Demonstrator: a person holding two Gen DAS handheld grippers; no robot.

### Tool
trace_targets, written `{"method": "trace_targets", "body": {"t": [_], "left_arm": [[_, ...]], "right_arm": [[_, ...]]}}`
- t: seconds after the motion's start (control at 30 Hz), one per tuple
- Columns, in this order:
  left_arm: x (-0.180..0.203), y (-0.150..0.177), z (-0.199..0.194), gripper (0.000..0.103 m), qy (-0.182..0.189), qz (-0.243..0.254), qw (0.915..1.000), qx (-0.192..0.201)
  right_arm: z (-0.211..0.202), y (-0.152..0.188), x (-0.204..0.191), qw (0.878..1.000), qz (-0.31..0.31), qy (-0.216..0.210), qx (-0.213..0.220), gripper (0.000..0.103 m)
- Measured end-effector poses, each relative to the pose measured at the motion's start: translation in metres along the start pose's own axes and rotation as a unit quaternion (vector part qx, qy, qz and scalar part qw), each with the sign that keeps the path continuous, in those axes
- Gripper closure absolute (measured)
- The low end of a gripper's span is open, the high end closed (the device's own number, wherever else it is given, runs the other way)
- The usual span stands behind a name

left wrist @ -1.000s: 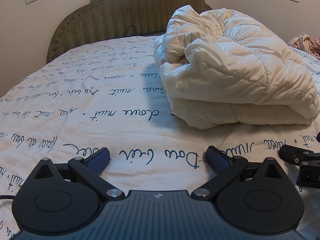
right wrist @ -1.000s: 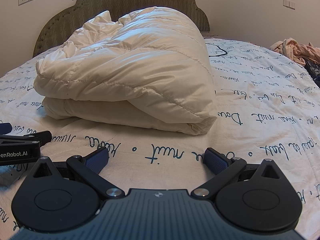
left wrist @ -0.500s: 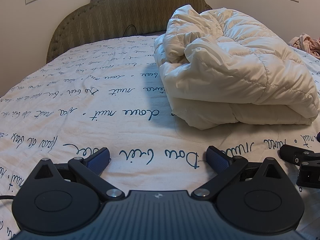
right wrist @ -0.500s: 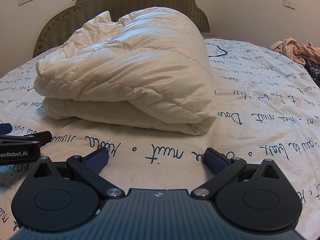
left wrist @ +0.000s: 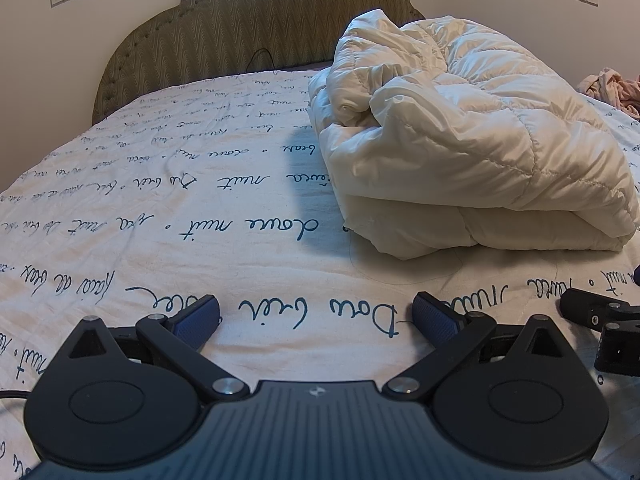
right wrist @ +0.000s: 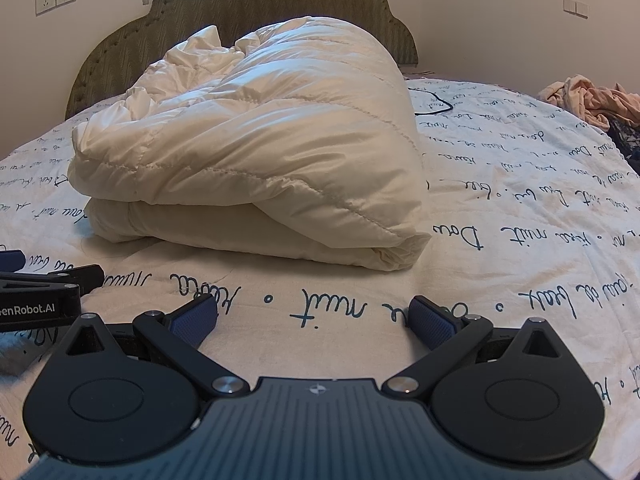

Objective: Fold small clothes

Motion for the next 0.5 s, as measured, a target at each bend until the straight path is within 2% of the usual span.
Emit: {"method": "trace_targets", "body": {"t": [0.5], "left_arm": [[-0.0062, -0.0026, -0.0052, 0.000, 0.008, -0.007, 0.9999, 0.004]], "right_arm": [[-0.0045, -0.0005, 0.0008, 1.000, -0.004, -0.004, 0.003, 0.000]]}}
Point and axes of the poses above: each gripper's, at about its wrist camera, not at the fingertips, and z roughly the way its jaws point, x to its right, y to its underside, the point moved 3 cm from there along z, roughly the way its jaws point, and after that the axes turned 6 degrees about -y, right-handed, at the moved point
